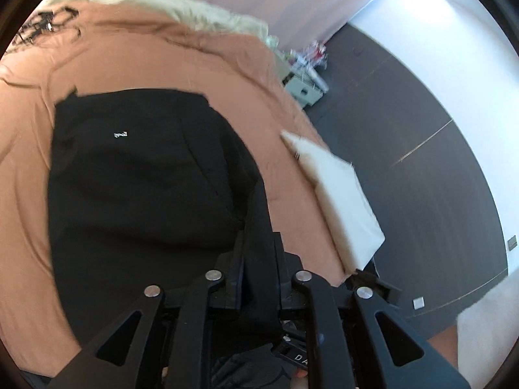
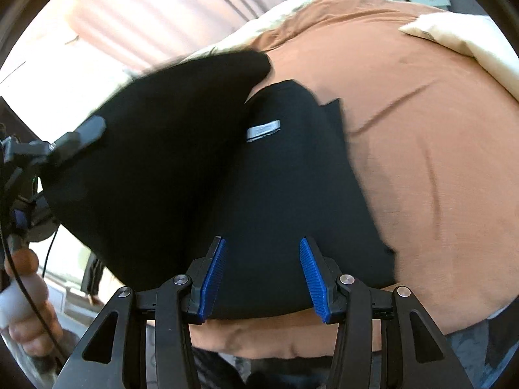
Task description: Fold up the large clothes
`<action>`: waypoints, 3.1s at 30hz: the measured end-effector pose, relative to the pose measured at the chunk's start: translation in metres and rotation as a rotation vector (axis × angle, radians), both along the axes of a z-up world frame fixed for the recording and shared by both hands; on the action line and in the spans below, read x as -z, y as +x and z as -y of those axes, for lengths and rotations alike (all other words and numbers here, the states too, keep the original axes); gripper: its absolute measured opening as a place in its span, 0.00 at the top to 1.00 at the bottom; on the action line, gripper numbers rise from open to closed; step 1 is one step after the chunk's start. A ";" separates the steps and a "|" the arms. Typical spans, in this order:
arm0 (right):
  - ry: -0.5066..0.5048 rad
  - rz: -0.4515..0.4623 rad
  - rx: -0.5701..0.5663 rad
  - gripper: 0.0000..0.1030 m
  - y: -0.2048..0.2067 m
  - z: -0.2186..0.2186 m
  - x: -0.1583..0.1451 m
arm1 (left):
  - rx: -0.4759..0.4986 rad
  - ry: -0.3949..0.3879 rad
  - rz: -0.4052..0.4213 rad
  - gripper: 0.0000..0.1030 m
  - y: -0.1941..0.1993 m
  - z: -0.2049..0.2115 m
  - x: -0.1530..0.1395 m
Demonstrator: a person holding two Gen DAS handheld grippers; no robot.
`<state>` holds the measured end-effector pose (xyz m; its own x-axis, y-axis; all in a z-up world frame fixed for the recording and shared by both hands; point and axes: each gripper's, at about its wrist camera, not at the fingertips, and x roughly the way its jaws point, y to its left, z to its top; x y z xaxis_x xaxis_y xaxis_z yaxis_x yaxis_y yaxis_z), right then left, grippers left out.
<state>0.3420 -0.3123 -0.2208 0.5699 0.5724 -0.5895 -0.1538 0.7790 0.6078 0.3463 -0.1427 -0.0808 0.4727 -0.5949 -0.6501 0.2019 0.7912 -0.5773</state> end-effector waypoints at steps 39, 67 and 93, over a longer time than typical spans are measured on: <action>0.183 0.142 0.136 0.37 -0.024 0.033 -0.046 | -0.265 0.056 -0.133 0.26 -0.051 -0.137 0.122; 0.128 -0.091 0.101 0.89 -0.011 0.047 0.034 | -0.189 0.110 -0.119 0.26 -0.039 -0.119 0.120; 0.093 -0.083 0.134 0.55 -0.031 0.085 0.036 | -0.165 0.115 -0.107 0.26 -0.018 -0.118 0.117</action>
<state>0.3113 -0.3976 -0.2568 0.5964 0.5488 -0.5857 0.0017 0.7289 0.6846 0.3286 -0.0243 -0.1979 0.4822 -0.4343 -0.7608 0.0071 0.8704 -0.4923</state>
